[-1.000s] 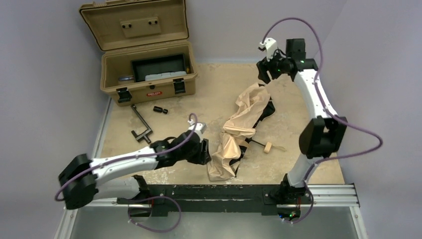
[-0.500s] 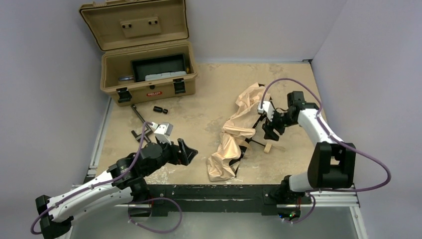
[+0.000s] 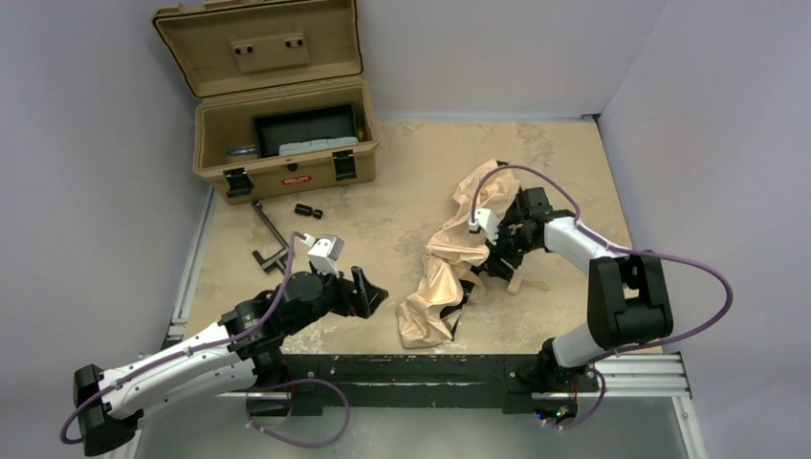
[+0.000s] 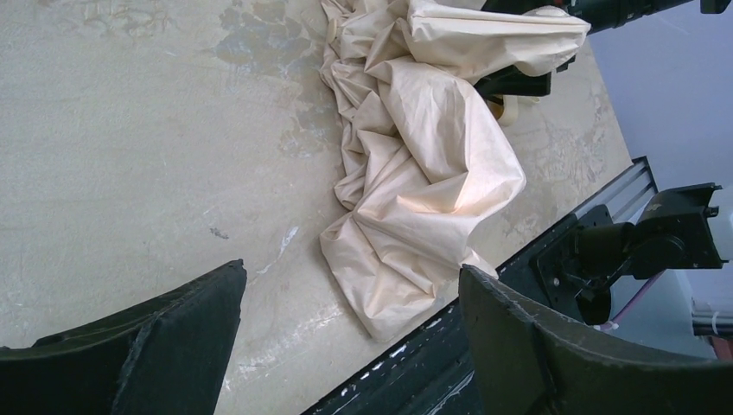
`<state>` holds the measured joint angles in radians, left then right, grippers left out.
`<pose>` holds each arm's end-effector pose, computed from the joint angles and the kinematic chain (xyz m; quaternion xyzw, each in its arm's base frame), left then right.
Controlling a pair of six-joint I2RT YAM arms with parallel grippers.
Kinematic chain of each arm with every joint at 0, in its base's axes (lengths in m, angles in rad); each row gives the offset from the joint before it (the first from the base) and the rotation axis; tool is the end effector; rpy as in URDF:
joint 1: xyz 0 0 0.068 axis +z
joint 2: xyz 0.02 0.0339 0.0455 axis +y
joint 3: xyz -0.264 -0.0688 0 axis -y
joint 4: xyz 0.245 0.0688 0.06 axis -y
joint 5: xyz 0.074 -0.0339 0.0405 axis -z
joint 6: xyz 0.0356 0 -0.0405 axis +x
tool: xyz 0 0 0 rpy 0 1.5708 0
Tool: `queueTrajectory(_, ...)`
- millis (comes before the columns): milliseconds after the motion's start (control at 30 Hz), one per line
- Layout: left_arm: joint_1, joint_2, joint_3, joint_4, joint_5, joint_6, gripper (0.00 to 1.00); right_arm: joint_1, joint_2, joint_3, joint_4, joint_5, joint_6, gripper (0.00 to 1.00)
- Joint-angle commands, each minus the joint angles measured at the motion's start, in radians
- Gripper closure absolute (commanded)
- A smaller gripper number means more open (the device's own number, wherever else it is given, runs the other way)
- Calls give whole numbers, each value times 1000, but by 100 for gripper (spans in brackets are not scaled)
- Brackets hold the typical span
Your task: Put away the umbrella
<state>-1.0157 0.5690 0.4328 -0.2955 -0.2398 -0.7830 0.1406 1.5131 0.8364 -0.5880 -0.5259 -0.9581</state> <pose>0.0847 -0.1206 0.2365 0.0330 0.8379 -0.3565 0.4119 0.2598 0.0548 0.1705 -0.5321 0.7932 0.1772 0.2372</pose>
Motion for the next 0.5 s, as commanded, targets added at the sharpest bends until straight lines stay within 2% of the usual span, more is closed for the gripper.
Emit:
queueTrajectory(0,2,11,3,59,16,-18,10,43,-25,-38,84,67,65,45)
queueTrajectory(133,2,4,-8,65,17,-26,11,79,-41,-104,127,154,86,50)
queueTrajectory(233,2,4,-11,71,17,-26,11,102,-50,-163,166,206,99,59)
queueTrajectory(300,3,6,-10,75,24,-28,11,104,-52,-168,179,217,104,72)
queueTrajectory(400,2,10,-12,96,45,-34,11,103,-74,-133,183,195,137,100)
queueTrajectory(467,2,10,-10,119,65,-38,11,103,-114,-95,189,185,158,100)
